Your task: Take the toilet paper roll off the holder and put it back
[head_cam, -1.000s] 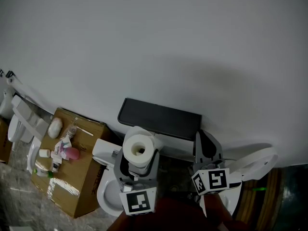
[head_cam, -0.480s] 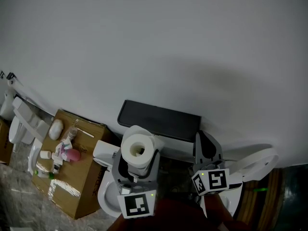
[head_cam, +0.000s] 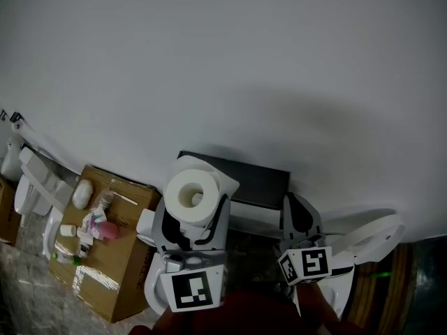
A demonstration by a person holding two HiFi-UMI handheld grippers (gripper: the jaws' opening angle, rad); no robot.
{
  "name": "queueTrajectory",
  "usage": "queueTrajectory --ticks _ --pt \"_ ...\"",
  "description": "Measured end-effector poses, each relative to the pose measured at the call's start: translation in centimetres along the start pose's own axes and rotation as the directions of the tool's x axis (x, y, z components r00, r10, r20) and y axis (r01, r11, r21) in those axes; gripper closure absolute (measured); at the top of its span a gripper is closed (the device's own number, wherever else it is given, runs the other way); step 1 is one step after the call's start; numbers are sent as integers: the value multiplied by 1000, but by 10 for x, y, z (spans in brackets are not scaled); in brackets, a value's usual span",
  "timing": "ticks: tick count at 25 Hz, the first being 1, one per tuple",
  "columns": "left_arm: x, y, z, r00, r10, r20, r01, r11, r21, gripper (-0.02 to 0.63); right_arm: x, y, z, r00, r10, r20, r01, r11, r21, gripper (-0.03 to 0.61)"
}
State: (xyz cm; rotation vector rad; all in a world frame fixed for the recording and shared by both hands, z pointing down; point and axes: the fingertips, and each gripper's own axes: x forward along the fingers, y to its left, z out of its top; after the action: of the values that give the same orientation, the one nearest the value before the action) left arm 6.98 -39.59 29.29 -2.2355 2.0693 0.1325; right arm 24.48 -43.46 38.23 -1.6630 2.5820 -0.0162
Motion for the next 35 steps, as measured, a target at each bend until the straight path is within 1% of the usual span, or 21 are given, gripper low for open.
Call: queueTrajectory --ticks 5,11,14,18,20,22,28,33,35 --pt "23 -5 8 999 -17 33 17 1000 11 193 -3 -2 0 1000 -6 2 6 1000 -7 560" --pt "50 -19 2 998 -54 39 52 998 28 193 -6 -8 1 1000 -24 2 24 1000 -10 560" --pt "62 -25 -8 998 -62 22 61 997 38 193 -6 -10 1 1000 -29 3 29 1000 -12 560" --pt "72 -28 -32 997 -67 -37 69 996 55 193 -7 -11 3 1000 -31 6 31 999 -12 560" --pt "74 -28 -46 995 -70 -68 73 996 48 193 -9 -11 3 999 -32 8 32 999 -13 560" --pt "78 -28 -57 993 -73 -91 76 997 24 193 -10 -12 1 999 -36 8 36 999 -13 560" --pt "83 -29 -63 994 -62 -94 63 998 4 193 -11 -17 0 999 -43 3 43 999 -9 560" --pt "83 -31 -63 994 -66 -92 68 997 22 193 -10 -15 4 999 -32 14 32 999 -11 560" --pt "81 -30 -59 995 -61 -78 64 997 30 192 -10 -15 6 999 -32 19 33 999 -11 560"
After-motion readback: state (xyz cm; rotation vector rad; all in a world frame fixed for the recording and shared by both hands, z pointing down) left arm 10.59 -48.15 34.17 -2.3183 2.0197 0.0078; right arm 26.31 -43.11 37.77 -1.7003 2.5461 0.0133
